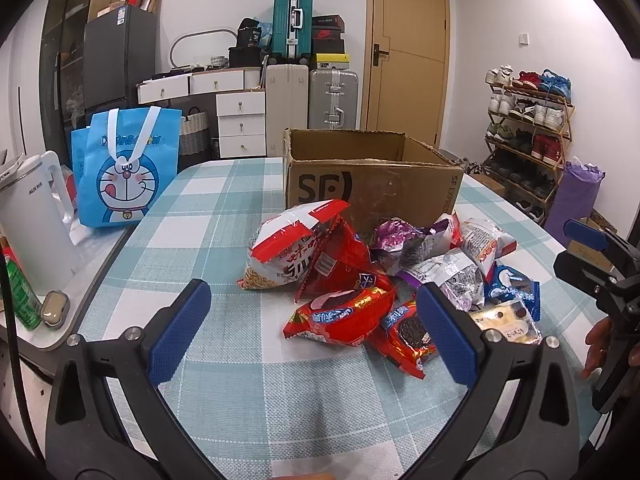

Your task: Organize snacks

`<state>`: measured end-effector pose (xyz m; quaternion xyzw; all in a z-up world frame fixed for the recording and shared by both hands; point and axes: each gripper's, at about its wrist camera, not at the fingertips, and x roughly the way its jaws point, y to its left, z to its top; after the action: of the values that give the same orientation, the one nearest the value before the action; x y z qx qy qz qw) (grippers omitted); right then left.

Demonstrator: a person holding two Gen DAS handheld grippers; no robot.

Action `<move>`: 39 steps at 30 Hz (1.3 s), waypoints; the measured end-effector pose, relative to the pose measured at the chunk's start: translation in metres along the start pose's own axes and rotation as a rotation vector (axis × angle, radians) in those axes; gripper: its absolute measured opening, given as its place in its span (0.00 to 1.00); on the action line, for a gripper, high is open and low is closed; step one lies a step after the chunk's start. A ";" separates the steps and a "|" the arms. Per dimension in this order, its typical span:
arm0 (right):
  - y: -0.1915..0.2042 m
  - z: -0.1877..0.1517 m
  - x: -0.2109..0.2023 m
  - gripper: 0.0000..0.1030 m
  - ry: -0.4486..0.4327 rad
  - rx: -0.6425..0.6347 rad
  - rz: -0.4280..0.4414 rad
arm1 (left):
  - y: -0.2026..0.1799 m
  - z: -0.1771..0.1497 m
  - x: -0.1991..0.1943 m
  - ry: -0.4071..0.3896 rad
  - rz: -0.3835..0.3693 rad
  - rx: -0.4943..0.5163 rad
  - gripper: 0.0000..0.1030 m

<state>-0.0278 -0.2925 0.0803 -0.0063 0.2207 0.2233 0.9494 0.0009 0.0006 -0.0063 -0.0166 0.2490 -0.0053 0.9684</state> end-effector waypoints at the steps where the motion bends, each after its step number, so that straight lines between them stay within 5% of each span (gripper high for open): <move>1: 0.000 0.000 0.000 1.00 0.000 0.000 0.002 | 0.000 0.001 0.002 0.004 0.000 -0.001 0.99; 18: -0.001 0.001 0.003 1.00 0.024 0.003 -0.008 | 0.001 0.002 0.003 0.008 -0.001 -0.004 0.99; 39: -0.031 -0.002 0.054 1.00 0.274 0.125 -0.203 | 0.007 0.003 0.038 0.175 -0.019 -0.029 0.99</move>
<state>0.0281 -0.2982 0.0529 0.0003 0.3595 0.1090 0.9268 0.0354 0.0074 -0.0223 -0.0325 0.3324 -0.0120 0.9425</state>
